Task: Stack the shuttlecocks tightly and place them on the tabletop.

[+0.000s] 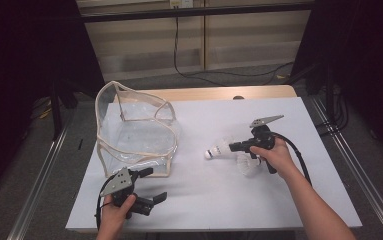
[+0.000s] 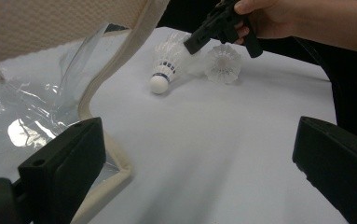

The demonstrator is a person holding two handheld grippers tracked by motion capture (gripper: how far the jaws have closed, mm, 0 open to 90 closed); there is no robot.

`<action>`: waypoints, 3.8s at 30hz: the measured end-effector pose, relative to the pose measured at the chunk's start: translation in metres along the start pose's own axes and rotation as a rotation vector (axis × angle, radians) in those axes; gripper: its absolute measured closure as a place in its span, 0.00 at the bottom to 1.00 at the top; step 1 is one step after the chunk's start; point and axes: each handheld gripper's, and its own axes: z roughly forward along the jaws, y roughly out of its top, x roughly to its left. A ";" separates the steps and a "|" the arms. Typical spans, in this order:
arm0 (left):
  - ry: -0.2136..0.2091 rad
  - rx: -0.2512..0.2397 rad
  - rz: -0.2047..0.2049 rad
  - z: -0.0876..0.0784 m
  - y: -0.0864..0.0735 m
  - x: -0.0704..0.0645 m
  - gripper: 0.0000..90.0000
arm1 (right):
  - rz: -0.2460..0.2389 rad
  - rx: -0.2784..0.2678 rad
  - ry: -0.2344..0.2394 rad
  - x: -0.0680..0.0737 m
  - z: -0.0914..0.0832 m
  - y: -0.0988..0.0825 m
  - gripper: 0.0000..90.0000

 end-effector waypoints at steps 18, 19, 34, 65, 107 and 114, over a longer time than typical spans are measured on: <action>-0.001 0.002 0.001 0.001 0.000 0.000 0.03 | -0.001 0.007 0.010 0.000 0.002 -0.001 0.99; -0.002 0.002 0.001 0.001 0.000 0.000 0.03 | -0.004 0.011 0.001 -0.001 0.002 -0.001 0.98; -0.001 0.003 0.002 0.001 0.000 0.000 0.03 | -0.017 0.027 -0.062 -0.001 -0.003 0.000 0.75; -0.001 0.002 0.001 0.000 0.000 0.000 0.03 | -0.014 0.009 -0.130 0.001 -0.019 0.003 0.40; 0.002 0.000 -0.003 0.001 0.000 -0.001 0.03 | -0.034 -0.015 -0.181 0.018 -0.039 -0.017 0.12; 0.001 0.000 -0.001 0.001 0.000 -0.001 0.03 | -0.038 -0.008 -0.189 0.022 -0.041 -0.017 0.12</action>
